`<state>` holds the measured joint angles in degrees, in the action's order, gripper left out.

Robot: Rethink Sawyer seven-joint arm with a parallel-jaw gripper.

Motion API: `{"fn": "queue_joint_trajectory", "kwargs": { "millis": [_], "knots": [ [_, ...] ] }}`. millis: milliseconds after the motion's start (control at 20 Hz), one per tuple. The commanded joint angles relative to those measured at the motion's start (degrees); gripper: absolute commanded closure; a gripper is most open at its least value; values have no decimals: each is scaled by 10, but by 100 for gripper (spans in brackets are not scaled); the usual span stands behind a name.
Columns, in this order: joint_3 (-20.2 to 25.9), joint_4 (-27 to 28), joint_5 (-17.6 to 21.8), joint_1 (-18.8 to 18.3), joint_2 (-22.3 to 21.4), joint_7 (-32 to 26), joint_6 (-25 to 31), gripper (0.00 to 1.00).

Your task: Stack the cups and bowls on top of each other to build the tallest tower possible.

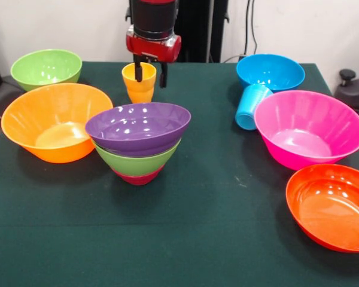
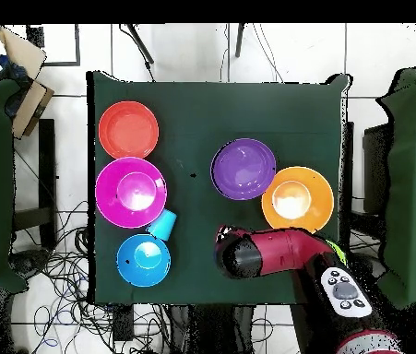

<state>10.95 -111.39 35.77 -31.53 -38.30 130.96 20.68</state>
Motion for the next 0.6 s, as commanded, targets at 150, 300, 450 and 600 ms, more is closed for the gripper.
{"fn": "queue_joint_trajectory", "kwargs": {
  "millis": [150,300,450,600],
  "knots": [
    [-10,29,8,36,42,35,-21,0],
    [-14,32,6,40,48,33,-17,0],
    [-24,31,5,51,46,38,-16,0],
    [-32,29,0,60,45,43,-16,0]
  ]
}}
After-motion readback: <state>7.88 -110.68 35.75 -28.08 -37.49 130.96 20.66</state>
